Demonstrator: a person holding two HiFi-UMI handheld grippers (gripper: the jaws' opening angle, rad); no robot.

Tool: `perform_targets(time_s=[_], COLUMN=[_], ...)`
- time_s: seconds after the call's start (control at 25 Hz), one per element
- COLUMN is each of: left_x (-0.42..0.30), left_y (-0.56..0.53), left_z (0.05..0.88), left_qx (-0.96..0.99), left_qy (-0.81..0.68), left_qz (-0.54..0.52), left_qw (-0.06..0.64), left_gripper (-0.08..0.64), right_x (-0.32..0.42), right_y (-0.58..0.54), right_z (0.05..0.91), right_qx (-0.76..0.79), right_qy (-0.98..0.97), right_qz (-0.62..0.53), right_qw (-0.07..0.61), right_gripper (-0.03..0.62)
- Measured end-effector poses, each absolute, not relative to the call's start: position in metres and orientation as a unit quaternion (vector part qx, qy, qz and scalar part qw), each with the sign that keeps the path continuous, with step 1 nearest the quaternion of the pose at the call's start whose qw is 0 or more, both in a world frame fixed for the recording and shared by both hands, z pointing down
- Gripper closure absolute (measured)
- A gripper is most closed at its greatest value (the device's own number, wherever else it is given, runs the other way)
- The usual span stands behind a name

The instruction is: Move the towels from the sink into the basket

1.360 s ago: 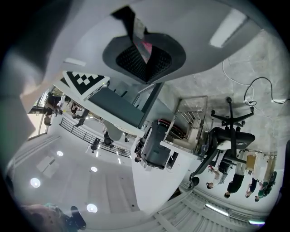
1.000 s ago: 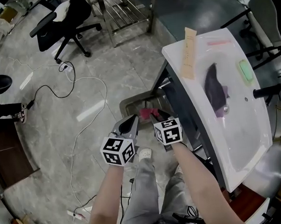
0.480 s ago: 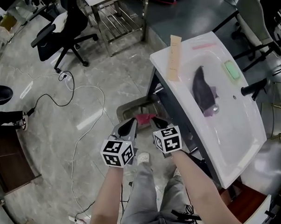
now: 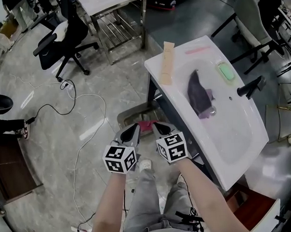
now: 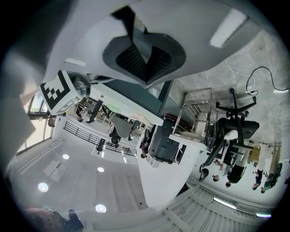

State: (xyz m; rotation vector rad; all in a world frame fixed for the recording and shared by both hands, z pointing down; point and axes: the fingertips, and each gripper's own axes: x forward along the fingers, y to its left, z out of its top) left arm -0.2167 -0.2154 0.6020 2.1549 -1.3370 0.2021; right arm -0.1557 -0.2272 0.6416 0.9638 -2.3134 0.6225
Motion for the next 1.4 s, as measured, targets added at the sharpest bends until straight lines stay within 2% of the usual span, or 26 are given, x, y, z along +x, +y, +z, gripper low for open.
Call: perform_targets(time_s=[1.4], left_x=[-0.114], left_y=[-0.188], left_z=[0.436], left_qx=[0.872], left_qy=[-0.456], left_qz=[0.052], left_qw=[0.171], left_gripper=[0.557], right_x=[-0.064], right_y=[-0.195], right_z=[0.427], right_qx=[0.423], right_qy=[-0.884], right_qz=[0.131], right_qw=[0.147], right_gripper=[0.575])
